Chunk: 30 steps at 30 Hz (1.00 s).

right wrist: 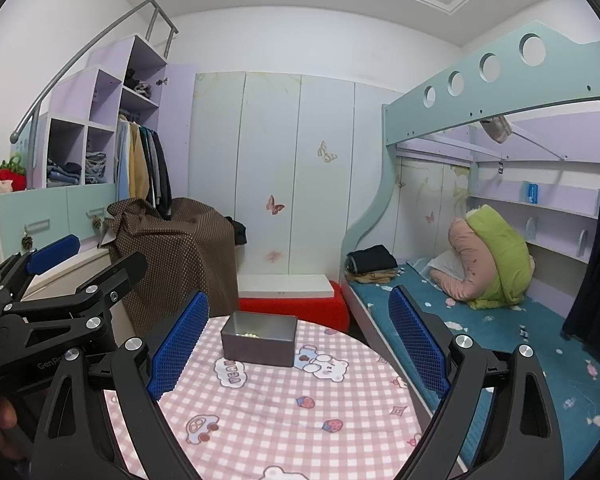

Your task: Organize jewelry

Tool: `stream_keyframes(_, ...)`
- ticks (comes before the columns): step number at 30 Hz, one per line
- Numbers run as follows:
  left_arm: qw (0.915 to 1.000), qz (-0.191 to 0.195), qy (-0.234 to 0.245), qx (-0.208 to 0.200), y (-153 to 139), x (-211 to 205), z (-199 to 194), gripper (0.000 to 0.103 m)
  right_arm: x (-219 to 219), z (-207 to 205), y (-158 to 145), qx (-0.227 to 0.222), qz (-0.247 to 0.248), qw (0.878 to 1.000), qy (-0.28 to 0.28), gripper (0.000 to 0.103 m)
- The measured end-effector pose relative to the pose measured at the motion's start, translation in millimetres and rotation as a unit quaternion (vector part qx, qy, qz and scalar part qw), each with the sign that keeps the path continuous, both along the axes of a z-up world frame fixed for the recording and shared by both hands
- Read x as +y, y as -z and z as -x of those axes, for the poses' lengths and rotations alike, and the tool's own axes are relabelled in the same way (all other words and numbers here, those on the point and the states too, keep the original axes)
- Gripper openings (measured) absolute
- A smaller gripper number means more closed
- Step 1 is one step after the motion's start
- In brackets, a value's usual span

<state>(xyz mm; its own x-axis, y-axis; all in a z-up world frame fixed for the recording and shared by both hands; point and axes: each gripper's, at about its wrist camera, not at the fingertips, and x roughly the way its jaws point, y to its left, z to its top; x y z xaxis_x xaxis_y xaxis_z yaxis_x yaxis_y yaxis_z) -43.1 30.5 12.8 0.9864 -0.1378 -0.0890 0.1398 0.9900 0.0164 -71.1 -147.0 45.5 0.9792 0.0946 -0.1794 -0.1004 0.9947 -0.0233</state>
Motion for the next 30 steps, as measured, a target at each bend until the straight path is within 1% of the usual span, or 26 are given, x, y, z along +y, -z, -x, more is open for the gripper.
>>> stream_keyframes(30,1.0000,-0.005,0.001,0.001,2.3,1.5,-2.8,0.096,3.0,-2.4,5.8,0.002,-0.003,1.000,0.000,0.089)
